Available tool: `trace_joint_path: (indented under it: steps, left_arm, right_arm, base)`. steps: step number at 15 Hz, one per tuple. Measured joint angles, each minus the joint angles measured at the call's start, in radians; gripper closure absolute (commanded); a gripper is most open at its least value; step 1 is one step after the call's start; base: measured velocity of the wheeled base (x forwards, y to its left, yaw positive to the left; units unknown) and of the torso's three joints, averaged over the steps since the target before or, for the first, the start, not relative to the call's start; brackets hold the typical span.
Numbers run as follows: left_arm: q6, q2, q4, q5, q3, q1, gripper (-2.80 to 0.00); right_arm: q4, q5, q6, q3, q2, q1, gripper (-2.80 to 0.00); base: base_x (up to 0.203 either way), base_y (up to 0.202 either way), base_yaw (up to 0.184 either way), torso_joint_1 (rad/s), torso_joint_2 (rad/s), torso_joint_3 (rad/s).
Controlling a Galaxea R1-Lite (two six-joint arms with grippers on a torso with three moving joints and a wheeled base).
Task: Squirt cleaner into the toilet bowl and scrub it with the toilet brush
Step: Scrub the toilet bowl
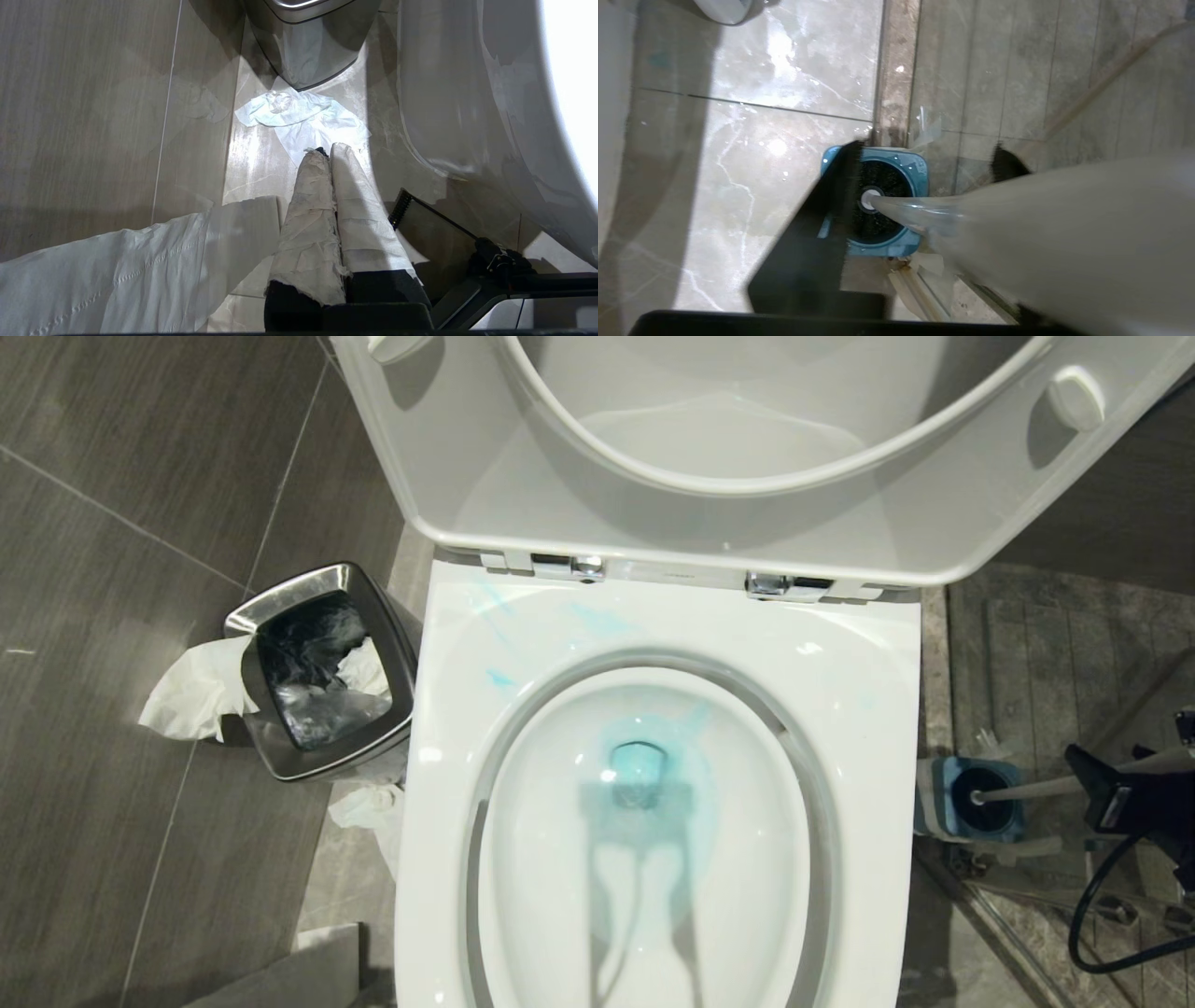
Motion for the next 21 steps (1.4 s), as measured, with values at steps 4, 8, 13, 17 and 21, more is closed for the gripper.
trace_joint_path:
  steps: [4, 8, 13, 17, 21]
  left_arm:
    - [0.001, 0.0, -0.001, 0.0, 0.0, 0.0, 0.0]
    - [0.0, 0.0, 0.0, 0.0, 0.0, 0.0, 0.0]
    - [0.0, 0.0, 0.0, 0.0, 0.0, 0.0, 0.0]
    - [0.0, 0.0, 0.0, 0.0, 0.0, 0.0, 0.0]
    - [0.0, 0.0, 0.0, 0.0, 0.0, 0.0, 0.0]
  right_arm:
    - [-0.059, 0.038, 0.001, 0.05, -0.014, 0.004, 0.0]
    - [-0.1, 0.036, -0.007, 0.113, -0.037, 0.004, 0.0]
    - [-0.128, 0.03, -0.01, 0.167, -0.081, 0.004, 0.0]
    - [-0.068, 0.04, -0.006, 0.173, -0.193, 0.004, 0.0]
    - [0.049, 0.048, 0.018, 0.142, -0.348, 0.004, 0.0]
  base:
    - [0.0, 0.0, 0.0, 0.0, 0.0, 0.0]
    - [0.0, 0.0, 0.0, 0.0, 0.0, 0.0]
    - [0.0, 0.0, 0.0, 0.0, 0.0, 0.0]
    - [0.0, 0.0, 0.0, 0.0, 0.0, 0.0]
    - [0.0, 0.0, 0.0, 0.0, 0.0, 0.0]
